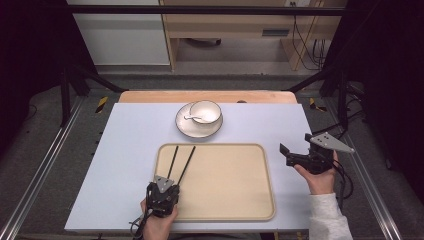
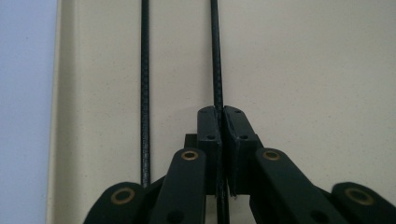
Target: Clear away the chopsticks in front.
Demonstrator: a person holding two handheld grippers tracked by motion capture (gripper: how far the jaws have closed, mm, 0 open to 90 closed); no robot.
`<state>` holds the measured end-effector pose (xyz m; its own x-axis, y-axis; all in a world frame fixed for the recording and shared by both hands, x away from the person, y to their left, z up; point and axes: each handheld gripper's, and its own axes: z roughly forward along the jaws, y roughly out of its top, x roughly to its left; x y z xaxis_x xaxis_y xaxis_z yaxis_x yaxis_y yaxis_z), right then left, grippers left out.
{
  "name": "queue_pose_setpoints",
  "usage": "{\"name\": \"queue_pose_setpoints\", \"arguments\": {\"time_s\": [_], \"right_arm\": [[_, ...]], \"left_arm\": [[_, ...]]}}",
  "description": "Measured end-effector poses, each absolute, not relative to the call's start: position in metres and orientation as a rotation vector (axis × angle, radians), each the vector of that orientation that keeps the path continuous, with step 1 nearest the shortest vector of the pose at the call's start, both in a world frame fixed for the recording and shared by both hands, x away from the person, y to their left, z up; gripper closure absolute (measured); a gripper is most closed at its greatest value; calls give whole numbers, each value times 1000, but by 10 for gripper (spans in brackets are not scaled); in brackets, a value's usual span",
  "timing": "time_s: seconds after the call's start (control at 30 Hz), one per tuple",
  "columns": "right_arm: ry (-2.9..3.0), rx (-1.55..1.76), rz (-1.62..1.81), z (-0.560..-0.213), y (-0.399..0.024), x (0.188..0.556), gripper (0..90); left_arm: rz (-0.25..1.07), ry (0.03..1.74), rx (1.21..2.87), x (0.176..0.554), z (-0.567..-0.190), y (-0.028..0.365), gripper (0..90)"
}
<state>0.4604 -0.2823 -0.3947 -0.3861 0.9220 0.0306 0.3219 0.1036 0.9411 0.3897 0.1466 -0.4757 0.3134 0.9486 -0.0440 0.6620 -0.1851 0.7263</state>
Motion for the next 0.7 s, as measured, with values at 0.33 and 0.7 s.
{"name": "queue_pose_setpoints", "arguments": {"time_s": [0.33,0.7], "right_arm": [[1778,1217,1293,-394,-283,460,26],[1754,1226,1302,-391,-288,457,22]], "left_arm": [[520,1367,1904,399,-461,151,775],[574,1257,1782,426,-397,193,575]]}}
